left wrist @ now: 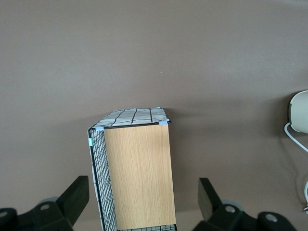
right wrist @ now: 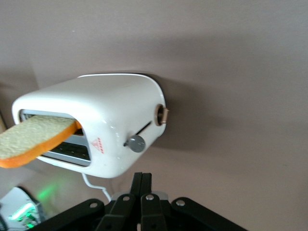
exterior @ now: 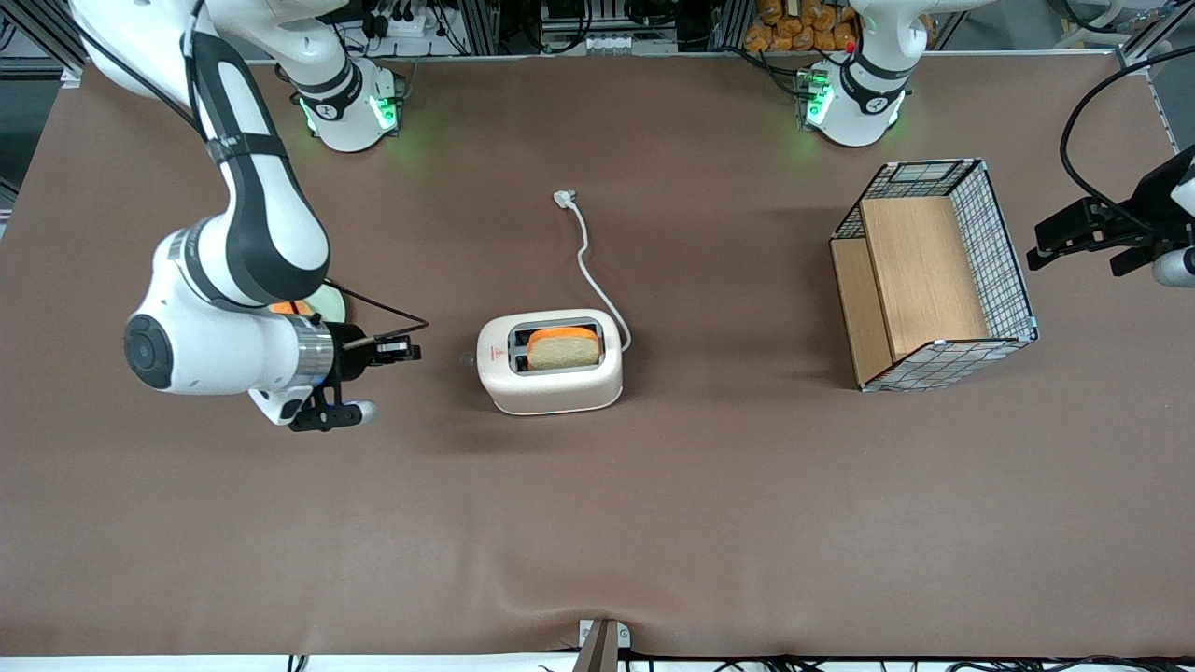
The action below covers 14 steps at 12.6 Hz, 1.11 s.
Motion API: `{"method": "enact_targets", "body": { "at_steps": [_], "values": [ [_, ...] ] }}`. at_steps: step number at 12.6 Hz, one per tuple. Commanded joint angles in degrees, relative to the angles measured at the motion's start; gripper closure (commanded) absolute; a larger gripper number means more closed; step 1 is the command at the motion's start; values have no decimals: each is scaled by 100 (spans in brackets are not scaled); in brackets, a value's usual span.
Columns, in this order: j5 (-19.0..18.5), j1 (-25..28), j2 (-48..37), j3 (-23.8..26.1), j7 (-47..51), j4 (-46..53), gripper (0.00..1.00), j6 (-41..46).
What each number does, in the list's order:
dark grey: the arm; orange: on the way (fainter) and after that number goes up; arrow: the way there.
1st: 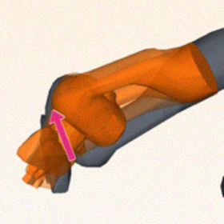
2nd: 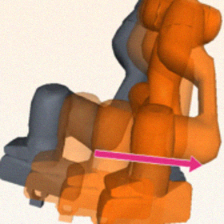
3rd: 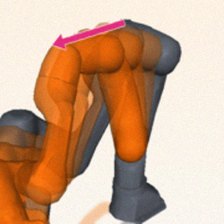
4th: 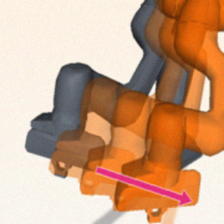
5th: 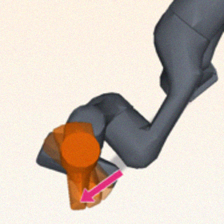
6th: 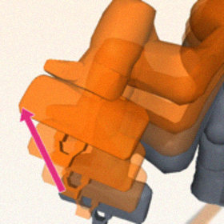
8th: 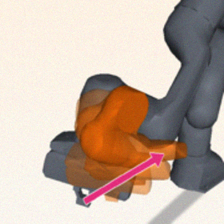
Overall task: Press toaster button with right arm
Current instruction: 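Bring the right gripper beside the toaster's end, above its lever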
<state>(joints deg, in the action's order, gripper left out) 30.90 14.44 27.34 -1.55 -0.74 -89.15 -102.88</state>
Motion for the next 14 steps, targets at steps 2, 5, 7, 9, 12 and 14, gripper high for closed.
{"method": "enact_targets", "body": {
  "at_steps": [2, 5, 7, 9, 12, 14],
  "values": [
    [470, 50, 218, -21, -523, -50, 100, -206],
    [548, 41, 236, -12, -743, -208, 100, -496],
    [636, 111, 236, 14, -752, -216, 100, -619],
    [637, 146, 236, 23, -752, -331, 100, -760],
    [637, 199, 298, 23, -752, -375, 100, -778],
    [637, 199, 298, 23, -752, -445, 100, -769]
  ]
}}
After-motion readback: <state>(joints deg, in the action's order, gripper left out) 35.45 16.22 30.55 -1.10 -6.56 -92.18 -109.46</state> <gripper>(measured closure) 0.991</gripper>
